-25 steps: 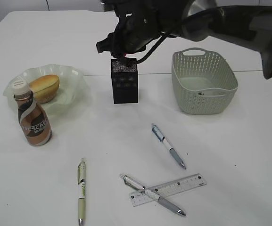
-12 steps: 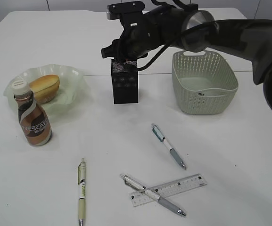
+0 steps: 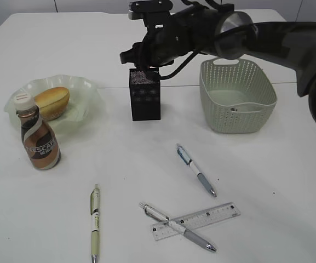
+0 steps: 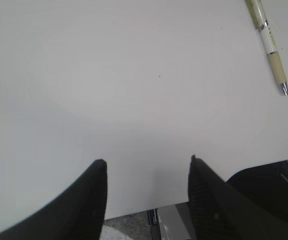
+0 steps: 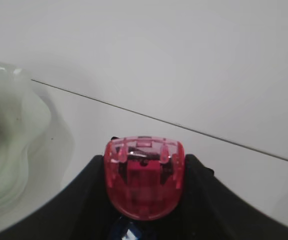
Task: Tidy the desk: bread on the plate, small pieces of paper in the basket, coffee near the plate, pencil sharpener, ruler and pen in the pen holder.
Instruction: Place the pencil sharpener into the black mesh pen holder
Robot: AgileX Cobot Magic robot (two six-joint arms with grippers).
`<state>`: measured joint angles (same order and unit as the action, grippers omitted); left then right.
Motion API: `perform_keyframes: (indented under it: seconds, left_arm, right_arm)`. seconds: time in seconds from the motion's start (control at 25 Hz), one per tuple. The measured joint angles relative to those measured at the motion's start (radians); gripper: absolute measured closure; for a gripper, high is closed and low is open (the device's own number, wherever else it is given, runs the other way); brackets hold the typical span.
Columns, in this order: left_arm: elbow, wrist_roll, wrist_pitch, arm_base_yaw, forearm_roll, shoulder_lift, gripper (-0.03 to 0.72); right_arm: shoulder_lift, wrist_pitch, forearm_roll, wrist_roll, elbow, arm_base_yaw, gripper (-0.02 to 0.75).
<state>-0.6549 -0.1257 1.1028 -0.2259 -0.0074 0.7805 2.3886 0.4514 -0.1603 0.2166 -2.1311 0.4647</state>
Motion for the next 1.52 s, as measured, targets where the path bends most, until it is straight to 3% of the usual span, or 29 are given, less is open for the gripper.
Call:
perform_keyframes:
  seconds: [0.6, 0.84, 1.12, 1.52]
  left_arm:
    - [0.000, 0.000, 0.000, 0.000, 0.000, 0.000, 0.300]
    - [0.000, 0.000, 0.000, 0.000, 0.000, 0.000, 0.300]
    - [0.000, 0.000, 0.000, 0.000, 0.000, 0.000, 0.300]
    - [-0.063, 0.000, 0.000, 0.000, 0.007, 0.000, 0.300]
  right_arm:
    - [0.000, -0.002, 0.029, 0.000, 0.000, -0.004, 0.391]
    - [0.000, -0.002, 0.038, 0.000, 0.000, -0.005, 0.318]
    - [0.000, 0.004, 0.043, 0.000, 0.000, -0.005, 0.308]
    - [-0.025, 0.350, 0.053, 0.001, -0.146, -0.005, 0.307]
